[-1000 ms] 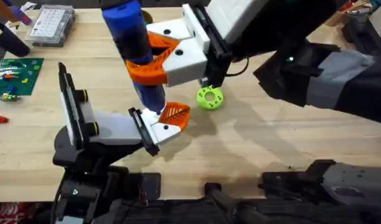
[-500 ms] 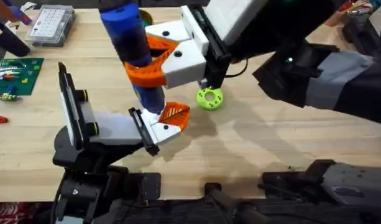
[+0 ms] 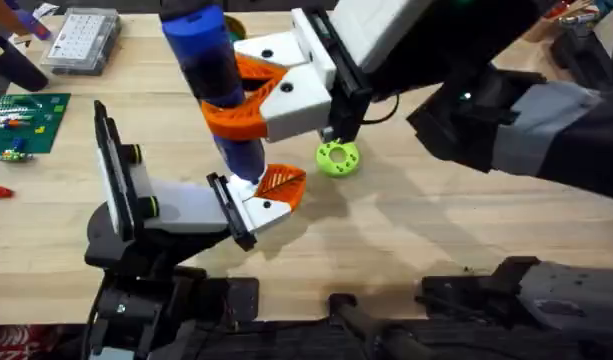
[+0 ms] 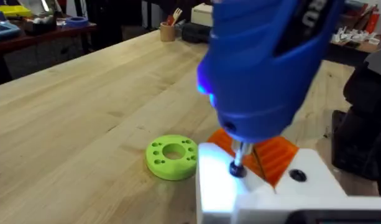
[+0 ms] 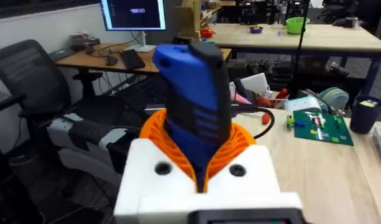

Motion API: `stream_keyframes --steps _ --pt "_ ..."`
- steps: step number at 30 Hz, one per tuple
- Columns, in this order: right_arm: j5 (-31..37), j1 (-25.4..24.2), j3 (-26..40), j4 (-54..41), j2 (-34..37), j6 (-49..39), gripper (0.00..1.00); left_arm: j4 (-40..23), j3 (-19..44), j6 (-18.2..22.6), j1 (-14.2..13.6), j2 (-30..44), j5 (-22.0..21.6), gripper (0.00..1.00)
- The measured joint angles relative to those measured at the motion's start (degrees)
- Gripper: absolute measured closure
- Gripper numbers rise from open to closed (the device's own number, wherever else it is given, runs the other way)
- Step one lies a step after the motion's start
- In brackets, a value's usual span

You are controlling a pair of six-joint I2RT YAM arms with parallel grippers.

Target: Pick up the gripper from the table and insert it into the empty holder that is missing its gripper. Then pick up a screw, insert it into the mounting hole, and use the screwdriver to tighten it. Finally, clean up the table by picking up the vegetable and placing it into the bucket.

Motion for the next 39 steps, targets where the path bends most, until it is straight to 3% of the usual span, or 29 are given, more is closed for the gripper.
stream_keyframes --steps 39 --pt "0.27 0.00 0.00 -1.14 0.67 -0.38 0.961 -0.02 0.00 -0.02 0.00 0.00 0.00 0.984"
